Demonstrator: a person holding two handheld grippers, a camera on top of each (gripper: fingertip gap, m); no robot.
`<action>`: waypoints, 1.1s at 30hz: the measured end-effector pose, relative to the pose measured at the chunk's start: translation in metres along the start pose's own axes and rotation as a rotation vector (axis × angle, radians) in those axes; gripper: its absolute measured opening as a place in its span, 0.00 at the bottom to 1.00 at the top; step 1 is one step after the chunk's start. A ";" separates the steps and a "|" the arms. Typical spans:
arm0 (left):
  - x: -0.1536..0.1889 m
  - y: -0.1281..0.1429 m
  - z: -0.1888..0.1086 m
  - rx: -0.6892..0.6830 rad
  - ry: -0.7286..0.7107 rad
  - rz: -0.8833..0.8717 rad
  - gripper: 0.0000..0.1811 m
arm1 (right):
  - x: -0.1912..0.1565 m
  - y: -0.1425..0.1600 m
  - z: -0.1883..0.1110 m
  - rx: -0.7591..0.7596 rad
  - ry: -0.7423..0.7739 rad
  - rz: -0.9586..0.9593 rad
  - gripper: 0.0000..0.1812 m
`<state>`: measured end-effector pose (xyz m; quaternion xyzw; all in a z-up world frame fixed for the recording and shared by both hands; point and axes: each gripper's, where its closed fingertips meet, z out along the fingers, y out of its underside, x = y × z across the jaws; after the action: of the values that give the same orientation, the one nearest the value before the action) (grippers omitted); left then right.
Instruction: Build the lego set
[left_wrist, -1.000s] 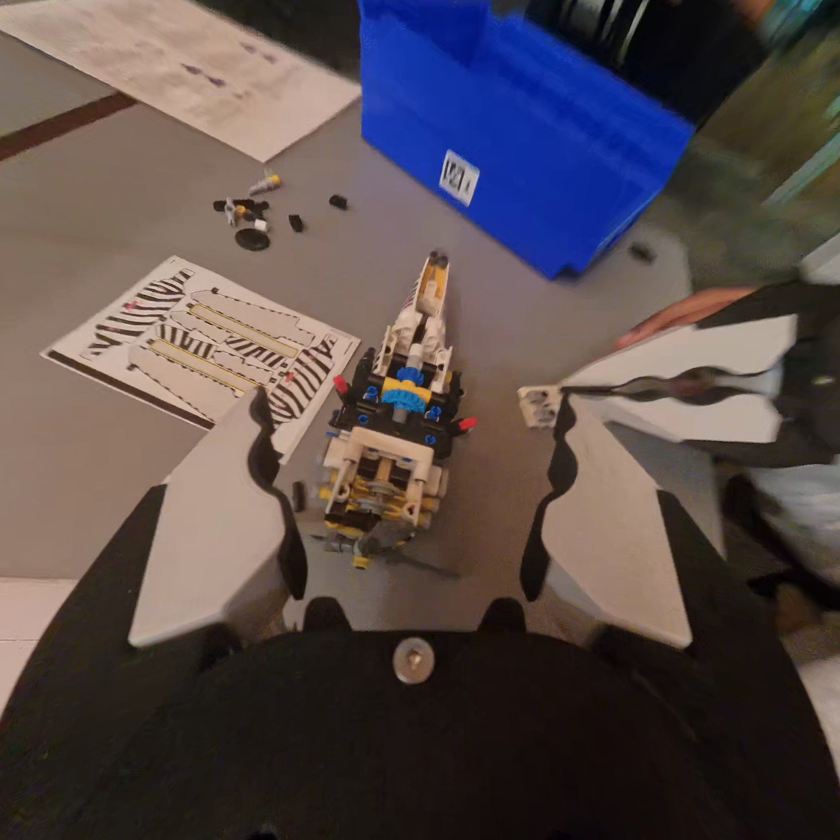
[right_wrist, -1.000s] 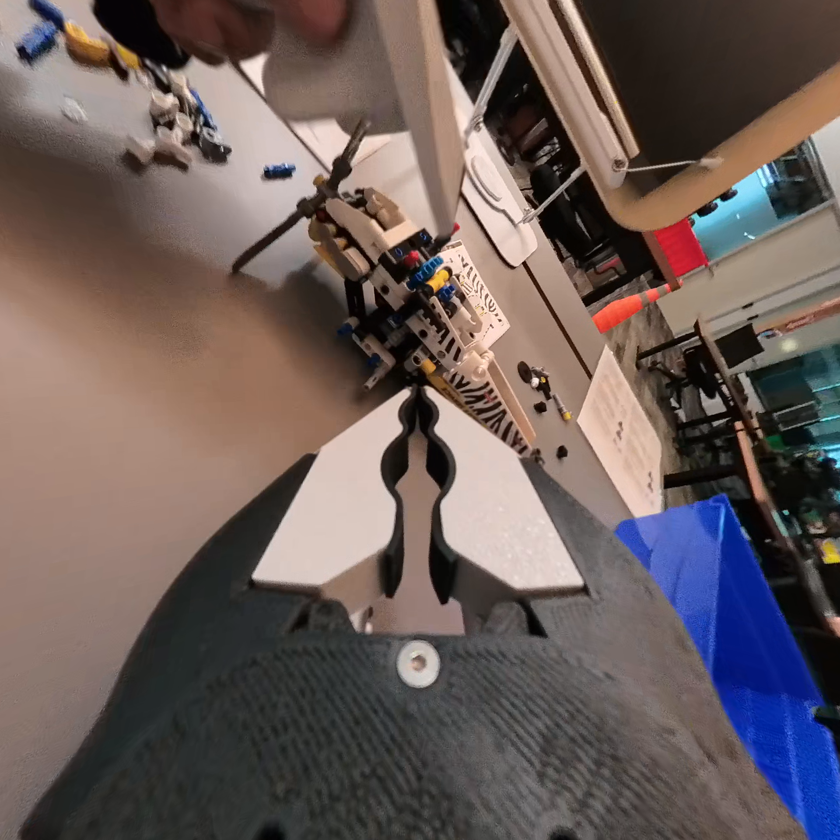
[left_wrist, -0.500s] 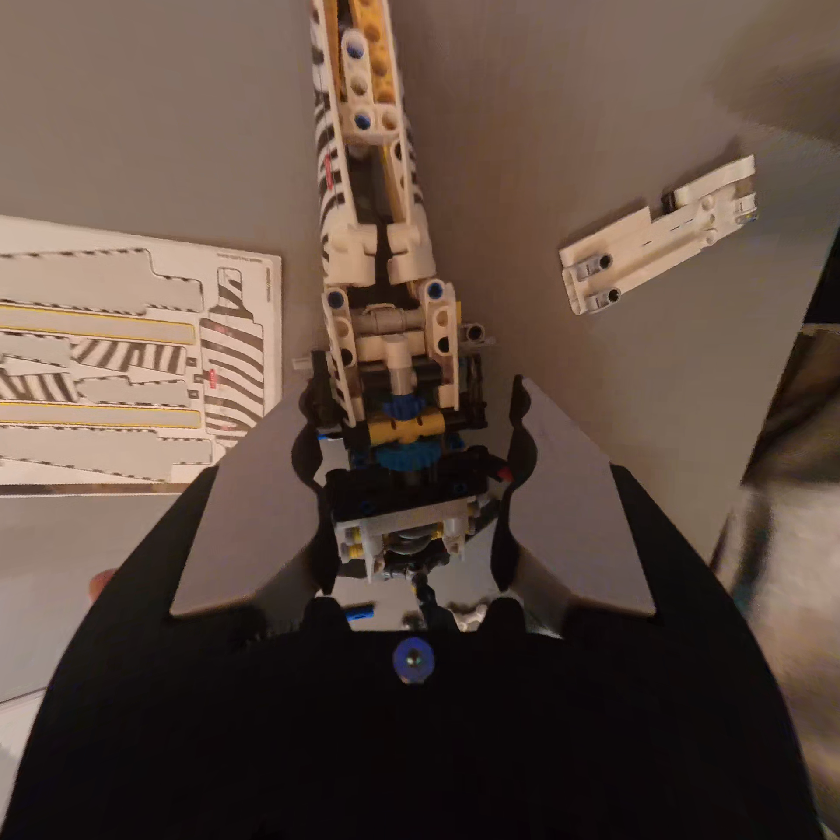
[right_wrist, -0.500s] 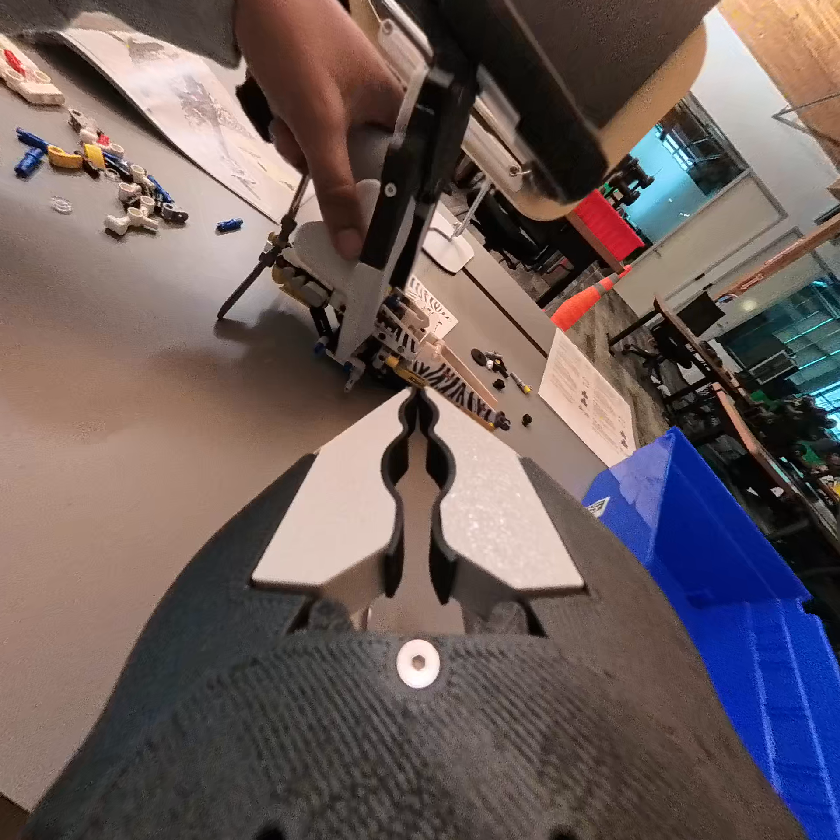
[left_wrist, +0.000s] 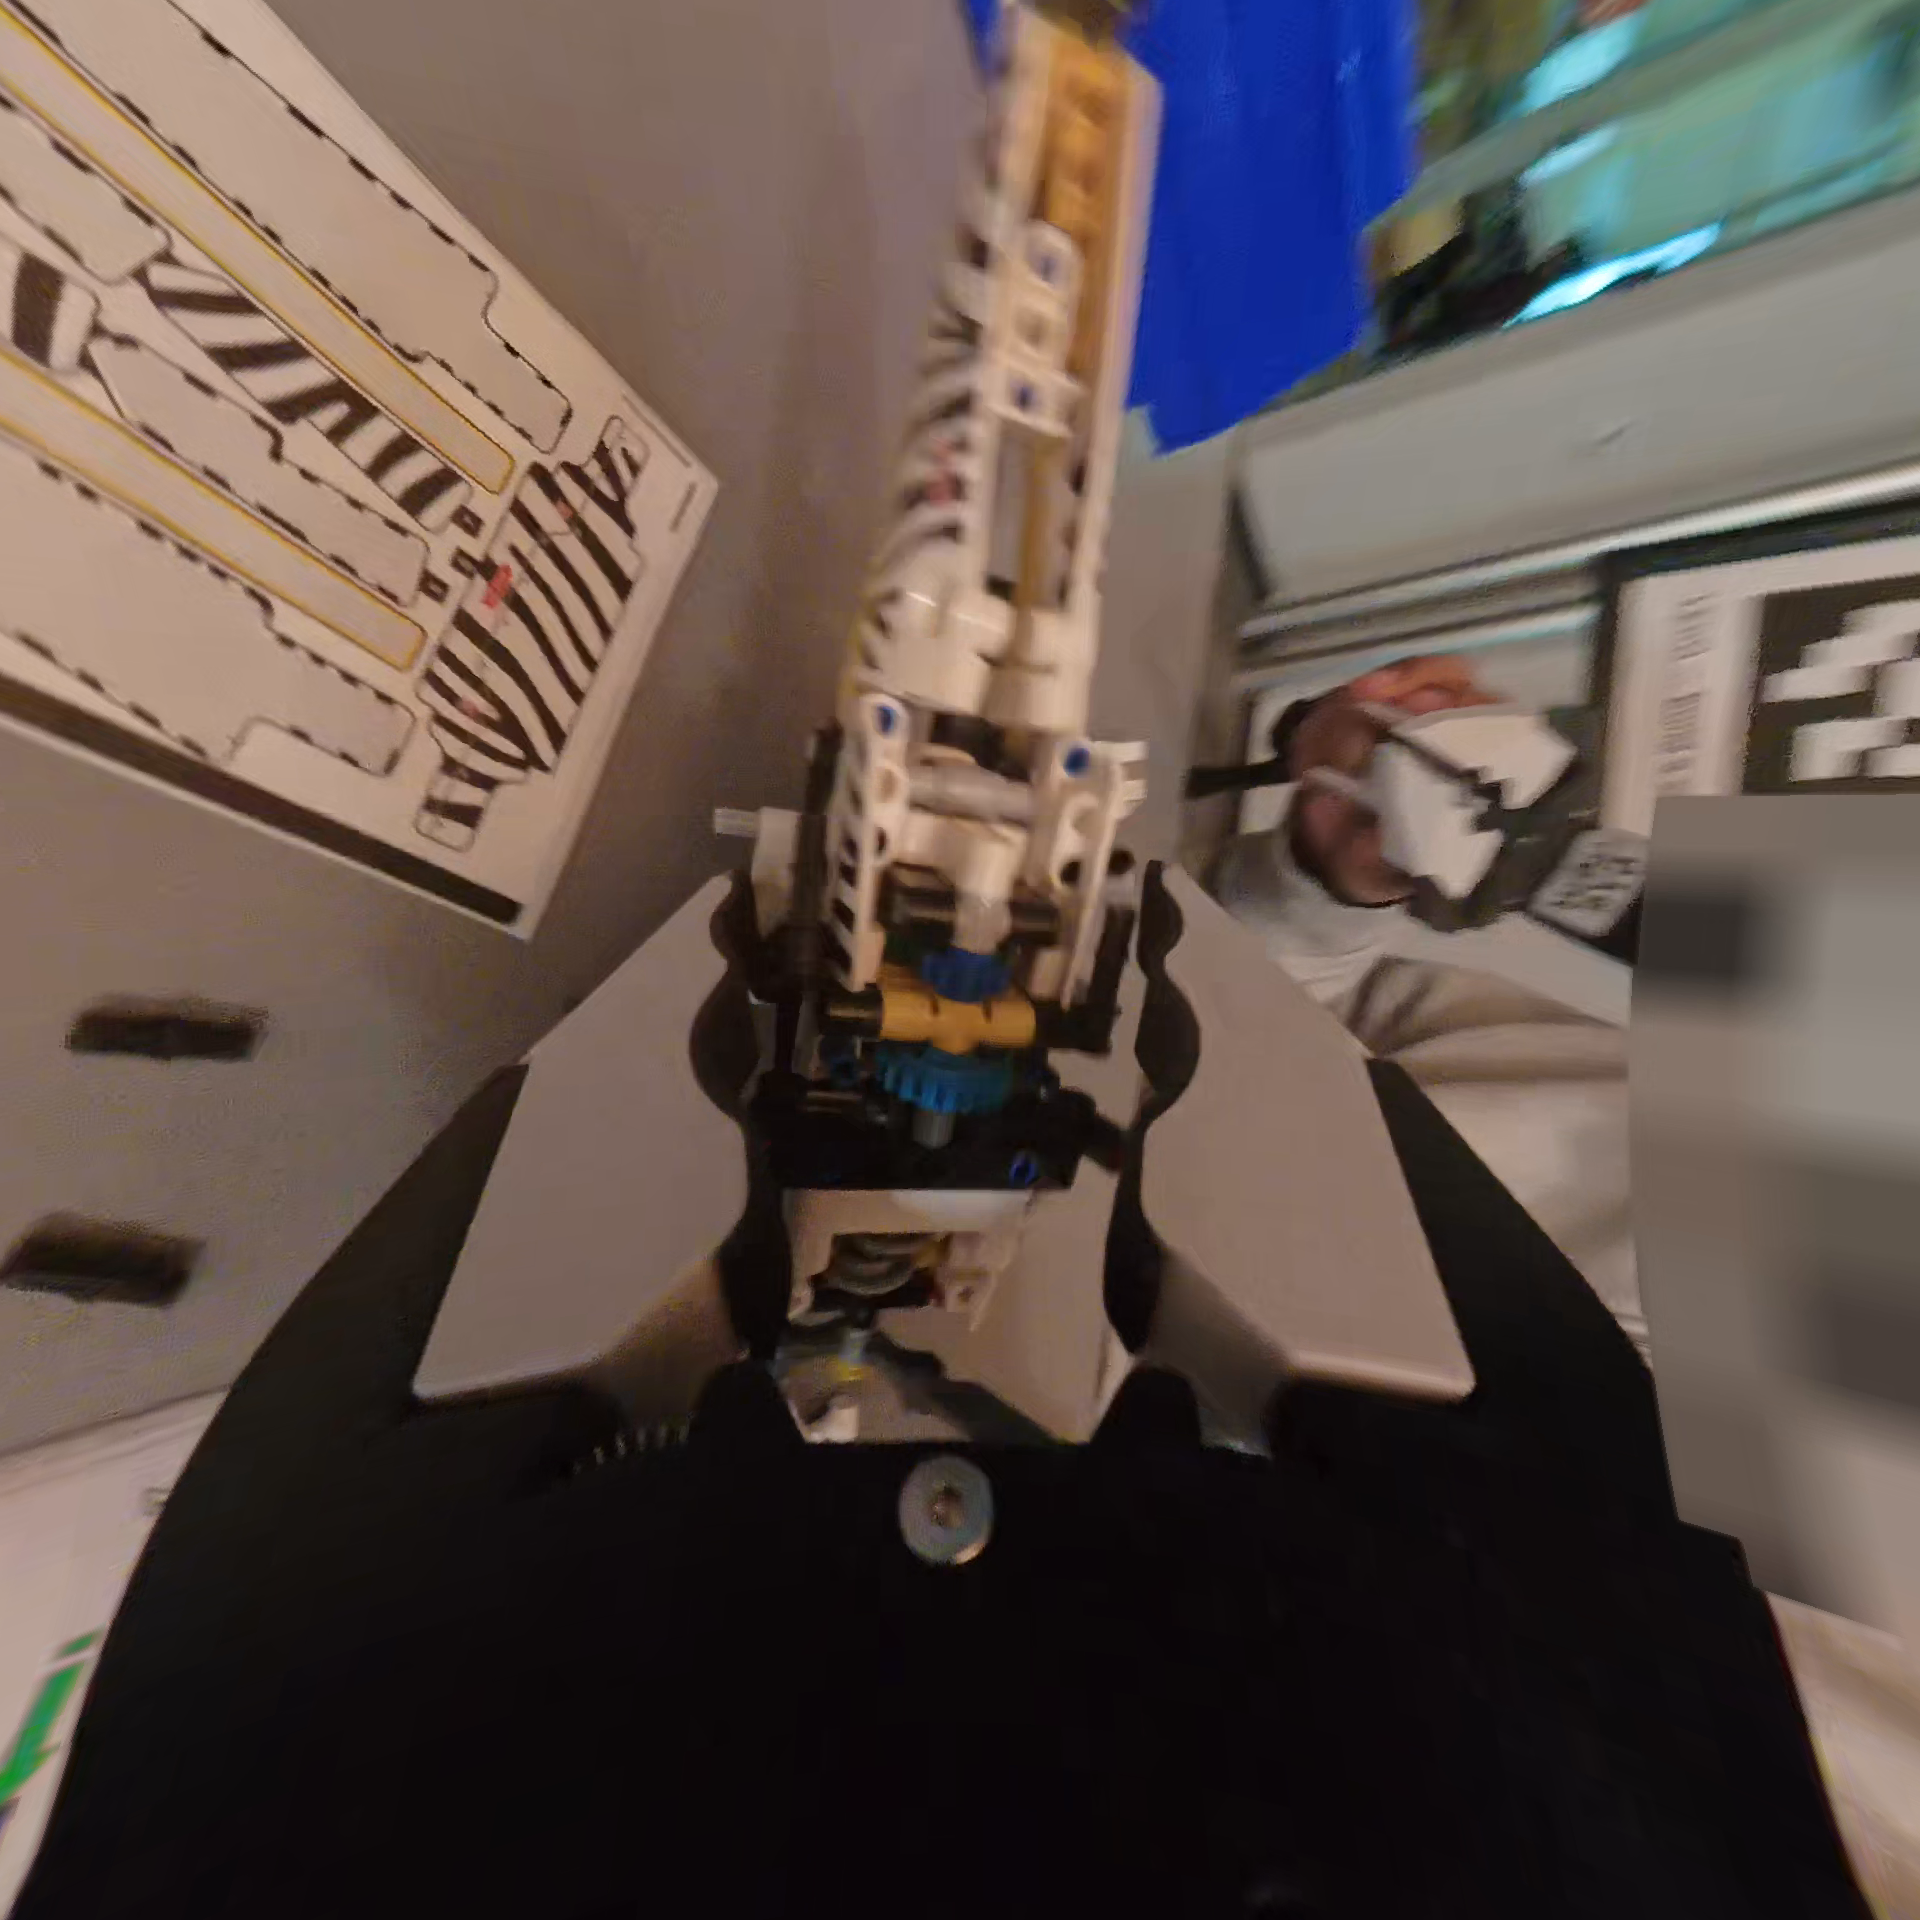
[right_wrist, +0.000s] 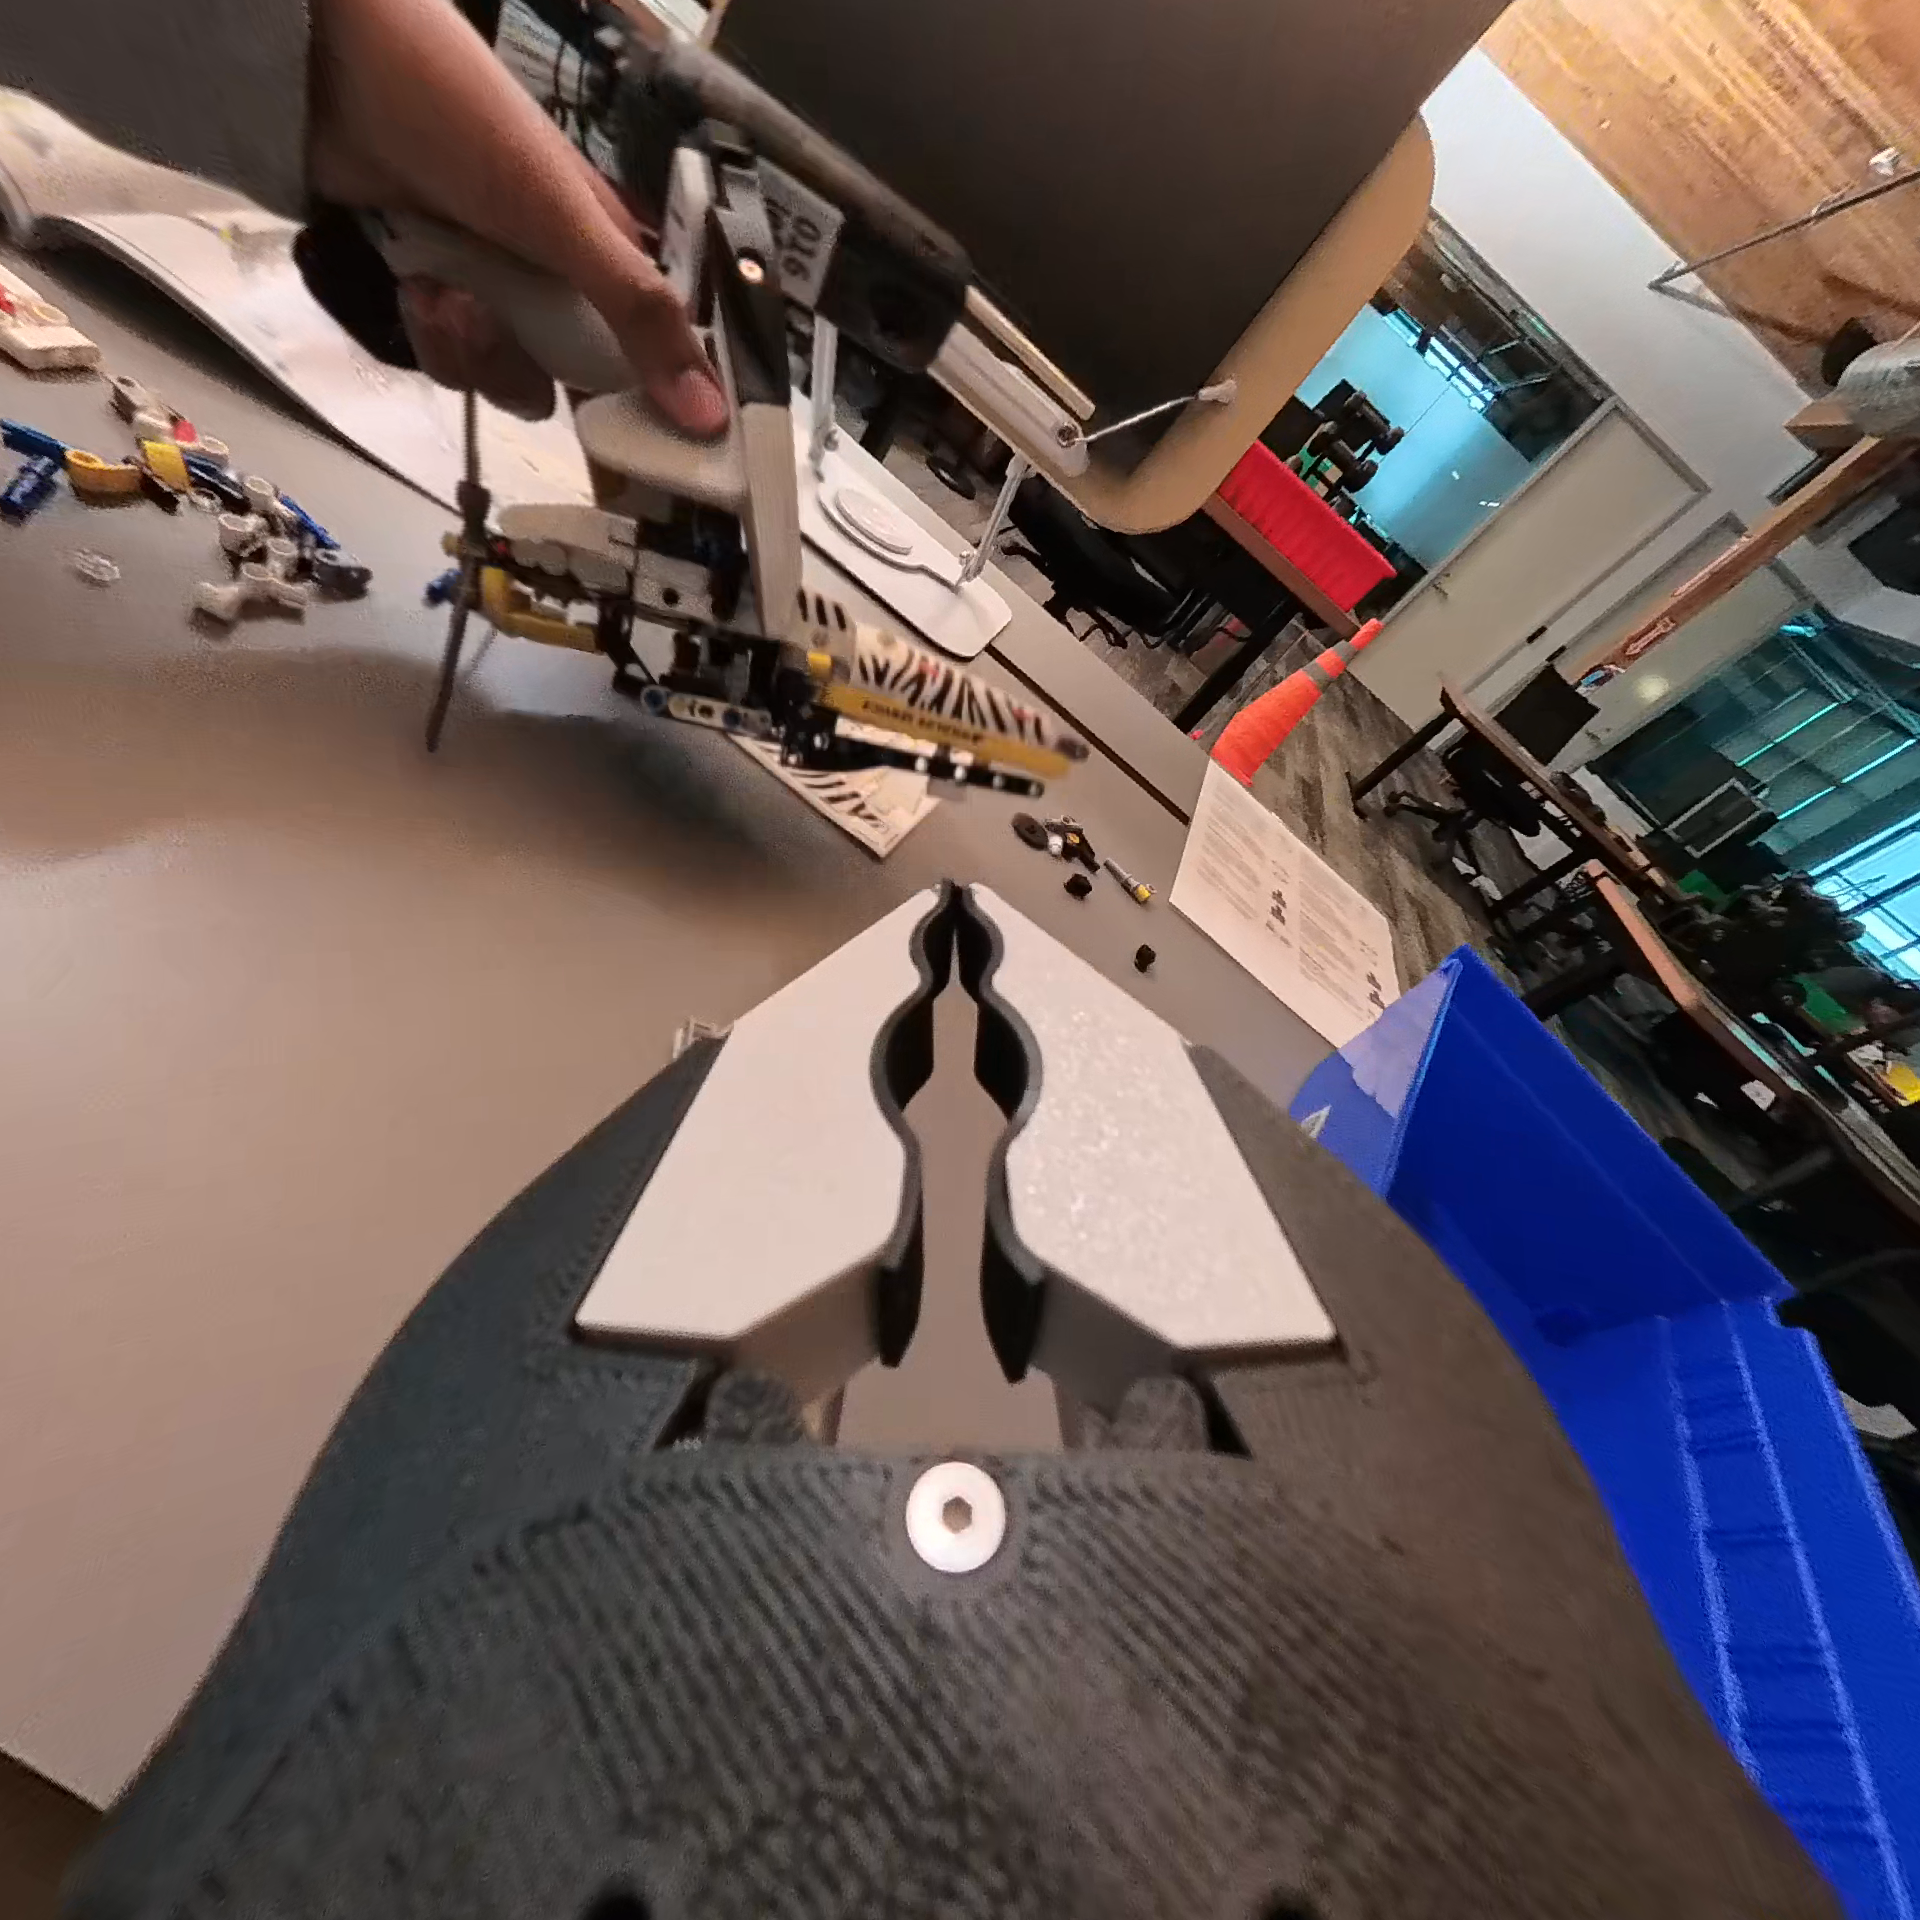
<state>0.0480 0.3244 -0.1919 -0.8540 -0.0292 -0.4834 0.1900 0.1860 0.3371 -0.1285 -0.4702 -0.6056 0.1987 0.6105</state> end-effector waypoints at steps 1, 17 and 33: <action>0.006 0.001 -0.006 0.036 0.068 -0.014 0.39 | -0.002 -0.001 0.001 0.004 -0.005 0.001 0.00; 0.111 0.035 -0.099 0.370 0.933 0.150 0.38 | -0.031 -0.016 0.014 0.019 -0.021 -0.091 0.00; 0.156 0.052 -0.107 0.495 1.094 0.361 0.38 | -0.022 -0.031 0.006 0.082 0.021 -0.064 0.00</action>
<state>0.0563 0.2174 -0.0276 -0.4051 0.1059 -0.7897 0.4484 0.1666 0.3066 -0.1168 -0.4272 -0.6052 0.1987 0.6417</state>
